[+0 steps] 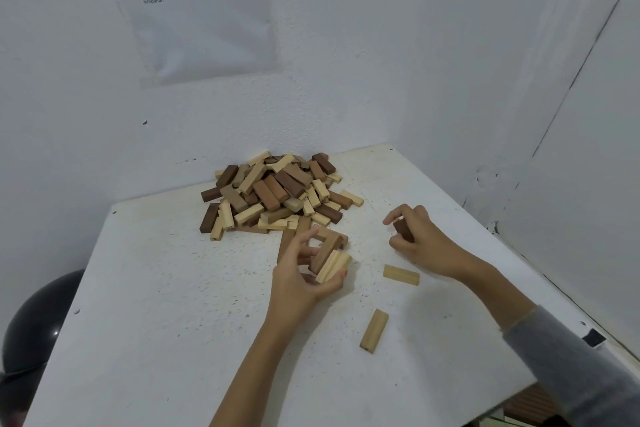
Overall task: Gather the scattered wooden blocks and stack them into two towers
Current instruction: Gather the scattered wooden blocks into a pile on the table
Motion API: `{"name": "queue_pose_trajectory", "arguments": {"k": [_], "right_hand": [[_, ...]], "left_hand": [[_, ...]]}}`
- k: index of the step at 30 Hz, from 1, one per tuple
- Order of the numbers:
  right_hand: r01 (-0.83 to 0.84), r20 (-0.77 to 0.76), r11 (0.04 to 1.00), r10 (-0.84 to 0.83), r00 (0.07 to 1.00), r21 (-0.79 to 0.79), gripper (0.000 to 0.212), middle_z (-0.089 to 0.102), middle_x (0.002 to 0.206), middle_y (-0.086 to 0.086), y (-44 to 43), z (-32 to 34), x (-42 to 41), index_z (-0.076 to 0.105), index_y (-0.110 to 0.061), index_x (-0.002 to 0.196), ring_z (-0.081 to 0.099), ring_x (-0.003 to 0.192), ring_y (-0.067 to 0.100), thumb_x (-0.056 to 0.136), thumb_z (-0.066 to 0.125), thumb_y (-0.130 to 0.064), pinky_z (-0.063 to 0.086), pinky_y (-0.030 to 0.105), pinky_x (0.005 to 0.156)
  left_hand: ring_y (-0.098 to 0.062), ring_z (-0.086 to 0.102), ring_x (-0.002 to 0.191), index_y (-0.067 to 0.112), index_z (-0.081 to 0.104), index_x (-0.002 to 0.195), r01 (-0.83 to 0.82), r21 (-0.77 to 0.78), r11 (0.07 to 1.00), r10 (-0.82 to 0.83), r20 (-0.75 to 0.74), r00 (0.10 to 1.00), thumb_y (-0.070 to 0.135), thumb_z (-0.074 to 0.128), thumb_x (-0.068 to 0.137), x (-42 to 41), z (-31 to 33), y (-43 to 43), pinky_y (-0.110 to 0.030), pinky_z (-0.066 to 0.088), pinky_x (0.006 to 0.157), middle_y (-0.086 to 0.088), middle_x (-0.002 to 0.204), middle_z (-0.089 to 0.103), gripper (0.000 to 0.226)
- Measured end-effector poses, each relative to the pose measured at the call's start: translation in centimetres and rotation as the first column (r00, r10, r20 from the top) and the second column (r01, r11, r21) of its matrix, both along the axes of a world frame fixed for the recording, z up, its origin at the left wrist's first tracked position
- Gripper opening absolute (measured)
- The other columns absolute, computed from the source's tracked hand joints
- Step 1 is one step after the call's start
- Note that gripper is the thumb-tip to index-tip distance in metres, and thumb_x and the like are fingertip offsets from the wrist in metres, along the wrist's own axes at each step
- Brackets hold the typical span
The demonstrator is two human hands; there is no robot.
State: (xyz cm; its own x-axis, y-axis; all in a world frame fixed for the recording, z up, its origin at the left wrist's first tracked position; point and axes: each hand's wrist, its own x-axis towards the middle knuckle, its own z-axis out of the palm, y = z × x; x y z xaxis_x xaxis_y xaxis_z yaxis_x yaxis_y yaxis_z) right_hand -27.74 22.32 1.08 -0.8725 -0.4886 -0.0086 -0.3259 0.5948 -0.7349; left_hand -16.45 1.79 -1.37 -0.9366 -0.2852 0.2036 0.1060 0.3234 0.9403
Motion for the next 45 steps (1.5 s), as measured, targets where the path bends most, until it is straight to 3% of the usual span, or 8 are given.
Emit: {"name": "queue_pose_trajectory", "arguments": {"k": [7, 11, 14, 22, 27, 35, 41, 45], "right_hand": [[-0.061, -0.133, 0.978, 0.088, 0.987, 0.2, 0.018, 0.046, 0.096, -0.012, 1.9, -2.0, 2.8, 0.051, -0.027, 0.103, 0.052, 0.084, 0.005, 0.096, 0.048, -0.043, 0.044, 0.021, 0.072], [-0.104, -0.198, 0.972, 0.147, 0.969, 0.212, 0.017, 0.042, 0.092, -0.015, 2.0, -2.5, 4.3, 0.051, -0.033, 0.111, 0.048, 0.079, 0.0, 0.095, 0.054, -0.035, 0.038, 0.015, 0.066], [-0.108, -0.255, 0.962, 0.174, 0.951, 0.252, 0.024, 0.038, 0.092, -0.015, 1.6, -3.2, 4.8, 0.049, -0.026, 0.123, 0.044, 0.082, 0.0, 0.099, 0.048, -0.028, 0.037, 0.016, 0.071], [-0.45, -0.045, 0.877, 0.463, 0.885, 0.17, 0.033, 0.038, 0.102, -0.008, 1.0, -1.4, 6.8, 0.048, -0.036, 0.131, 0.042, 0.086, 0.007, 0.101, 0.045, -0.021, 0.039, 0.017, 0.079], [-0.526, 0.037, 0.845, 0.525, 0.851, 0.096, 0.044, 0.04, 0.113, -0.005, 1.0, -1.7, 7.0, 0.054, -0.038, 0.128, 0.043, 0.104, 0.005, 0.087, 0.069, -0.029, 0.039, 0.015, 0.091], [-0.428, -0.015, 0.902, 0.429, 0.903, 0.054, 0.023, 0.052, 0.099, -0.006, -0.8, -3.0, 6.3, 0.06, -0.048, 0.107, 0.049, 0.088, 0.008, 0.086, 0.066, -0.045, 0.044, 0.026, 0.08], [-0.225, -0.023, 0.931, 0.228, 0.973, -0.288, 0.026, 0.053, 0.087, 0.015, -4.6, -2.4, 5.1, 0.063, -0.035, 0.117, 0.049, 0.072, 0.014, 0.091, 0.062, -0.036, 0.042, 0.017, 0.067], [-0.132, 0.082, 0.88, 0.19, 0.978, -0.457, 0.029, 0.048, 0.065, -0.016, -8.7, -1.6, 3.6, 0.06, -0.024, 0.125, 0.046, 0.061, 0.004, 0.096, 0.056, -0.026, 0.043, 0.016, 0.061]], "left_hand": [[-0.009, 0.067, 0.086, 0.03, 0.061, 0.122, -0.043, 0.458, 0.888, -0.057, 0.202, 0.978, 0.022, 0.069, 0.086, 1.0, 1.0, 0.8, -0.024, 0.055, 0.08, -0.001, 0.1, 0.071, 0.037], [-0.017, 0.063, 0.093, 0.007, 0.059, 0.122, -0.023, 0.89, 0.455, -0.216, 0.135, 0.967, 0.028, 0.057, 0.087, 1.7, 1.8, 1.1, -0.02, 0.056, 0.07, -0.015, 0.108, 0.067, 0.041], [-0.02, 0.06, 0.096, 0.011, 0.062, 0.124, -0.016, 0.954, 0.299, -0.236, 0.09, 0.968, 0.03, 0.058, 0.08, 2.1, 1.8, 1.2, -0.019, 0.056, 0.064, -0.018, 0.109, 0.065, 0.048], [-0.024, 0.062, 0.098, 0.016, 0.056, 0.133, -0.028, 0.982, 0.188, -0.29, 0.083, 0.953, 0.031, 0.034, 0.099, 2.5, 1.3, 0.5, -0.023, 0.057, 0.062, -0.022, 0.114, 0.064, 0.043], [-0.025, 0.063, 0.093, 0.016, 0.056, 0.131, -0.029, 0.978, 0.206, -0.258, 0.083, 0.962, 0.031, 0.029, 0.101, 2.6, 1.2, -0.4, -0.023, 0.057, 0.062, -0.022, 0.108, 0.067, 0.043], [-0.03, 0.066, 0.097, 0.014, 0.055, 0.133, -0.045, 0.956, 0.291, -0.2, 0.107, 0.974, 0.026, 0.039, 0.103, 2.7, 1.2, -1.7, -0.023, 0.058, 0.064, -0.02, 0.109, 0.065, 0.036], [-0.009, 0.067, 0.097, 0.033, 0.05, 0.136, -0.023, 0.624, 0.781, -0.085, 0.144, 0.986, 0.021, 0.048, 0.1, 2.7, 1.2, -3.1, -0.019, 0.051, 0.073, -0.006, 0.121, 0.064, 0.038], [-0.003, 0.064, 0.101, 0.037, 0.04, 0.14, -0.045, 0.382, 0.923, 0.018, 0.076, 0.997, 0.019, 0.05, 0.1, 1.6, 1.3, -4.2, -0.016, 0.052, 0.079, 0.004, 0.131, 0.057, 0.045]]}}
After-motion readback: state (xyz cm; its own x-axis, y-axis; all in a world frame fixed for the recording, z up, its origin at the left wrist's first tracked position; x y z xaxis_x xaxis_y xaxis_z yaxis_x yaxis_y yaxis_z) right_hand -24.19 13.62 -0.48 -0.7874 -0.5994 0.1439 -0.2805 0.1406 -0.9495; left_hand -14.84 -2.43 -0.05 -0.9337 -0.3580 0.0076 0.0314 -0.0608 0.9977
